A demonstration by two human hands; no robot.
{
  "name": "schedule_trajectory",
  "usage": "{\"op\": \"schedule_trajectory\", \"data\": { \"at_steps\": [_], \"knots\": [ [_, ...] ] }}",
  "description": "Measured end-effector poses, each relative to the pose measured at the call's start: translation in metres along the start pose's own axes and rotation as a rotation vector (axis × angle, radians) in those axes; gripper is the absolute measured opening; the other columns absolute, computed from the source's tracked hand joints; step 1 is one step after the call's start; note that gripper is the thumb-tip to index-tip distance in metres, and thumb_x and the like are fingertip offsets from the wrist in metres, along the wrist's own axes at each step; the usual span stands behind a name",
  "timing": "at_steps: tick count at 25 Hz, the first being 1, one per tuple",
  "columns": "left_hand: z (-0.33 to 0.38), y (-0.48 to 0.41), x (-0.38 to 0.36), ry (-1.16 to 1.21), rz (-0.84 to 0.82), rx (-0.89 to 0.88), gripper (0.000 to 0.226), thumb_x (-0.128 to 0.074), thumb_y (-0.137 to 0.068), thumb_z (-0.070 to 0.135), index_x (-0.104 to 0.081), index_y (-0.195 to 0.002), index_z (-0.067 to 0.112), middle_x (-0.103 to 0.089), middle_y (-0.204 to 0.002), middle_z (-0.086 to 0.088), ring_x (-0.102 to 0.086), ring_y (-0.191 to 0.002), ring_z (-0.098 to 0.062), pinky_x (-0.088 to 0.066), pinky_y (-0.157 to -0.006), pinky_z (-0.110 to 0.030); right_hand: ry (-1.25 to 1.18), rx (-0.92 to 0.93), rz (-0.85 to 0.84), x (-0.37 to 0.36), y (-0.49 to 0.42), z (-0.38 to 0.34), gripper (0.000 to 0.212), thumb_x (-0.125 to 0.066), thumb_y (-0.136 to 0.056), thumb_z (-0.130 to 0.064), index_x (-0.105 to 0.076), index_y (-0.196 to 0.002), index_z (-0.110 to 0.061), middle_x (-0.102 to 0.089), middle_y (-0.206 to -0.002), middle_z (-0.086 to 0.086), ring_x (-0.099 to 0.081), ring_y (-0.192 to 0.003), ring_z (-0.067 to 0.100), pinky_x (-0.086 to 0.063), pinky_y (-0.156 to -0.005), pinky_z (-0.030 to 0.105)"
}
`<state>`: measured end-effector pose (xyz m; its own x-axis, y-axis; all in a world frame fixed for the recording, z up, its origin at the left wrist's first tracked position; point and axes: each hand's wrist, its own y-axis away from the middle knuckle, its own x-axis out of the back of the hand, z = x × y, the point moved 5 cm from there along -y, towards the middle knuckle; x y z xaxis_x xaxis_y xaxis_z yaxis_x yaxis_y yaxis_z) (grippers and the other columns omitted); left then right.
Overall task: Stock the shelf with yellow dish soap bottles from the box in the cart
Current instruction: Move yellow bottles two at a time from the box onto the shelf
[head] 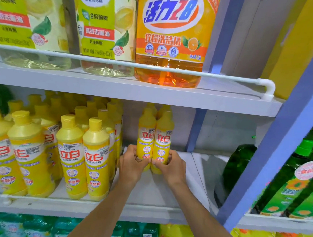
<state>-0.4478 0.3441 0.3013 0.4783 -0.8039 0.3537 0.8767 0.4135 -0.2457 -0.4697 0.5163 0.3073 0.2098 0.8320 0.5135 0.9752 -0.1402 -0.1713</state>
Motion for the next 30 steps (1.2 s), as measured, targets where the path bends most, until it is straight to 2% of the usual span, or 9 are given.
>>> {"op": "schedule_trajectory", "data": {
  "at_steps": [2,5,9,13,17,22,26,28,30],
  "knots": [
    [-0.007,-0.015,-0.009,0.003,0.033,0.004,0.047,-0.088,-0.067,0.035,-0.061,-0.103,0.022,-0.072,-0.096,0.000,-0.069,-0.085,-0.019,-0.060,-0.078,-0.042,0.024,0.008,0.026,-0.006,-0.018,0.000,0.050,-0.088,-0.070,-0.034,-0.066,-0.111,-0.015,-0.074,-0.104,0.004,-0.067,-0.093,0.022,-0.048,-0.077,0.026],
    [-0.017,-0.030,-0.020,0.006,0.081,0.011,0.048,-0.084,-0.059,0.043,-0.061,-0.096,0.024,-0.072,-0.089,0.002,-0.069,-0.084,-0.023,-0.059,-0.075,-0.045,0.050,0.019,0.045,-0.012,-0.034,0.002,0.052,-0.086,-0.073,-0.037,-0.066,-0.113,-0.011,-0.074,-0.108,0.009,-0.068,-0.100,0.030,-0.051,-0.082,0.034],
    [-0.018,-0.033,-0.025,-0.008,0.095,-0.005,0.048,-0.089,-0.064,0.037,-0.062,-0.099,0.018,-0.074,-0.095,-0.001,-0.069,-0.088,-0.024,-0.059,-0.078,-0.045,0.059,0.041,0.047,-0.013,-0.036,0.003,0.058,-0.087,-0.072,-0.043,-0.067,-0.116,-0.012,-0.075,-0.112,0.008,-0.069,-0.100,0.029,-0.054,-0.087,0.035],
    [-0.019,-0.033,-0.026,0.001,0.065,0.004,0.054,-0.090,-0.065,0.042,-0.060,-0.105,0.022,-0.073,-0.104,-0.002,-0.069,-0.094,-0.024,-0.060,-0.081,-0.047,0.010,0.056,0.052,-0.013,-0.032,0.004,0.057,-0.088,-0.071,-0.043,-0.067,-0.116,-0.014,-0.075,-0.113,0.004,-0.069,-0.097,0.023,-0.053,-0.084,0.030],
    [-0.017,-0.031,-0.026,0.013,0.061,0.021,0.056,-0.090,-0.065,0.044,-0.060,-0.107,0.022,-0.073,-0.107,-0.002,-0.069,-0.095,-0.023,-0.061,-0.082,-0.046,0.017,0.047,0.063,-0.016,-0.032,0.004,0.056,-0.087,-0.073,-0.043,-0.066,-0.117,-0.014,-0.074,-0.113,0.005,-0.069,-0.097,0.023,-0.054,-0.084,0.032],
    [-0.012,-0.035,-0.021,0.023,-0.031,0.080,0.059,-0.091,-0.067,0.037,-0.059,-0.114,0.020,-0.071,-0.108,0.002,-0.069,-0.097,-0.020,-0.060,-0.087,-0.041,0.001,0.041,0.018,-0.017,-0.031,0.006,0.057,-0.085,-0.074,-0.044,-0.064,-0.118,-0.014,-0.072,-0.113,0.003,-0.068,-0.098,0.022,-0.051,-0.082,0.028],
    [-0.007,-0.021,-0.004,-0.159,-0.111,0.075,0.060,-0.081,-0.079,0.033,-0.050,-0.126,0.015,-0.063,-0.122,-0.005,-0.061,-0.111,-0.026,-0.053,-0.088,-0.037,0.185,0.073,-0.089,-0.003,-0.012,0.007,0.051,-0.071,-0.079,-0.056,-0.061,-0.119,-0.025,-0.067,-0.118,0.000,-0.062,-0.111,0.022,-0.052,-0.090,0.034],
    [0.000,-0.002,0.007,-0.326,-0.226,-0.010,0.054,-0.074,-0.084,0.040,-0.049,-0.127,0.017,-0.061,-0.125,-0.006,-0.058,-0.115,-0.026,-0.051,-0.091,-0.038,0.331,0.133,-0.175,0.010,0.010,-0.001,0.047,-0.067,-0.084,-0.053,-0.060,-0.123,-0.027,-0.063,-0.126,0.001,-0.057,-0.120,0.023,-0.047,-0.094,0.034],
    [0.009,0.022,0.018,-0.507,-0.362,-0.145,0.058,-0.065,-0.087,0.050,-0.047,-0.133,0.020,-0.057,-0.133,-0.006,-0.053,-0.122,-0.027,-0.048,-0.100,-0.041,0.509,0.189,-0.253,0.023,0.037,-0.014,0.054,-0.060,-0.087,-0.055,-0.054,-0.132,-0.026,-0.056,-0.135,0.004,-0.050,-0.127,0.027,-0.044,-0.101,0.038]
  ]
}}
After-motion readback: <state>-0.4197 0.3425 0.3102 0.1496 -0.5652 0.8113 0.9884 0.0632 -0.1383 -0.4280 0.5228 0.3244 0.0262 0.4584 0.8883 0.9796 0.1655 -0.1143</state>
